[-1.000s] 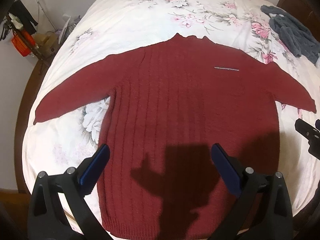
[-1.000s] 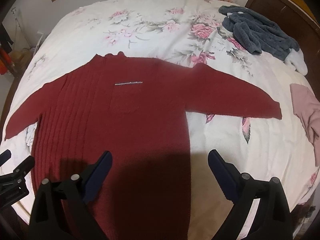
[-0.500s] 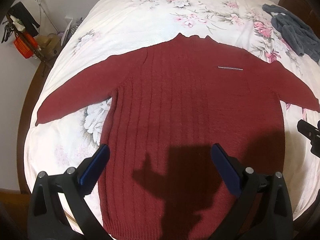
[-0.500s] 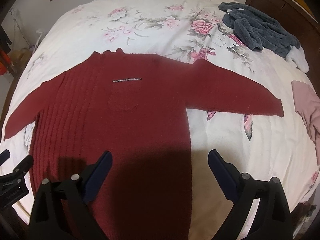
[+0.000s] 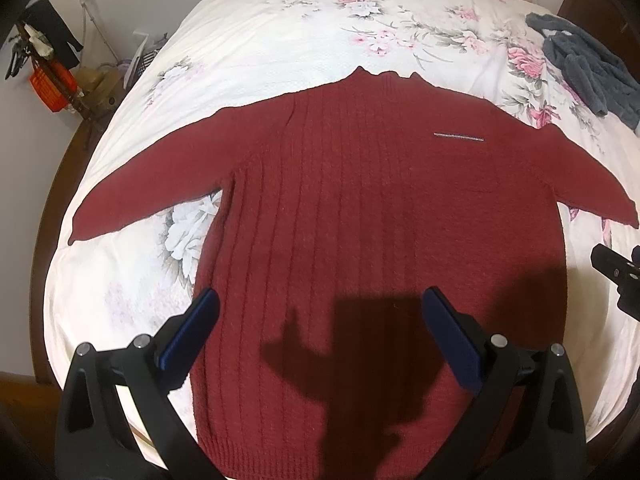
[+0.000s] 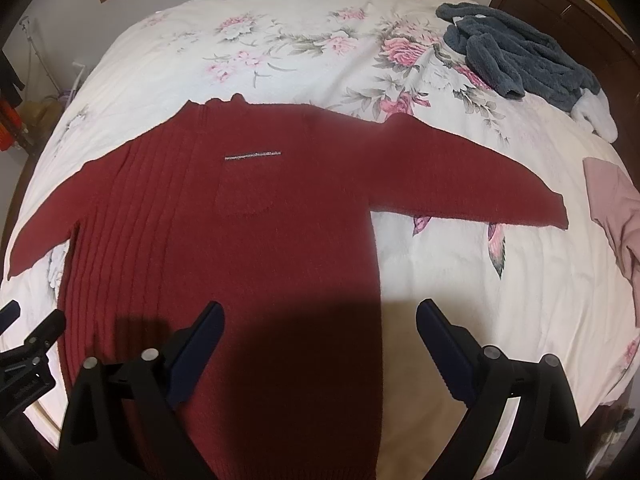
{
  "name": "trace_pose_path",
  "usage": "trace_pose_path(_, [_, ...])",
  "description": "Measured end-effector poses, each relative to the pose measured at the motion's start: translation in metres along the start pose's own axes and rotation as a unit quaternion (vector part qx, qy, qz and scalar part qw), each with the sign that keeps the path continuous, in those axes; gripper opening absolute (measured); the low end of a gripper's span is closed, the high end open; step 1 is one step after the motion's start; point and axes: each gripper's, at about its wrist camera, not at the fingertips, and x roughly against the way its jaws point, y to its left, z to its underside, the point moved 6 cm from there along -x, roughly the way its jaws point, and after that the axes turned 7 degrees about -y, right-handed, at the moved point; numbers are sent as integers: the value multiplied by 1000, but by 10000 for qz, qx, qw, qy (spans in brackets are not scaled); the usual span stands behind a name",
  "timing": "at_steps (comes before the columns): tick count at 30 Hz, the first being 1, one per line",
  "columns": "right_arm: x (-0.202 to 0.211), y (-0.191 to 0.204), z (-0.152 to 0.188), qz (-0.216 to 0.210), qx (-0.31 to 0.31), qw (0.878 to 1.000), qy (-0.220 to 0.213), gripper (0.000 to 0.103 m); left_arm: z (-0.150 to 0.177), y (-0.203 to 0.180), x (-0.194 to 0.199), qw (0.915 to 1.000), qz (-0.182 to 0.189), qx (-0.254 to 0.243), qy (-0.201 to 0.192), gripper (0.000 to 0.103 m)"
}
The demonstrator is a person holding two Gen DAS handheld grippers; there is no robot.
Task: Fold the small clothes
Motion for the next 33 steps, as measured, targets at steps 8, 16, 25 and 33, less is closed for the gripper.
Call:
trace_pose_path(8, [0, 0, 3, 11, -12, 10000, -36, 97, 4, 2, 2, 10000, -3, 56, -40, 100])
trace_pose_path(16, [0, -1, 5, -10, -21, 10000, -28, 97, 5, 3, 4, 10000, -21, 62, -67, 100])
trace_pose_path(25, [3, -2, 9, -27, -56, 10000, -55, 97, 6, 1, 7, 9999, -19, 42, -120, 100])
trace_pose_path(33, [1, -10, 9, -34, -99, 9999, -47, 98, 7, -4, 6, 9999, -54, 51, -114, 100])
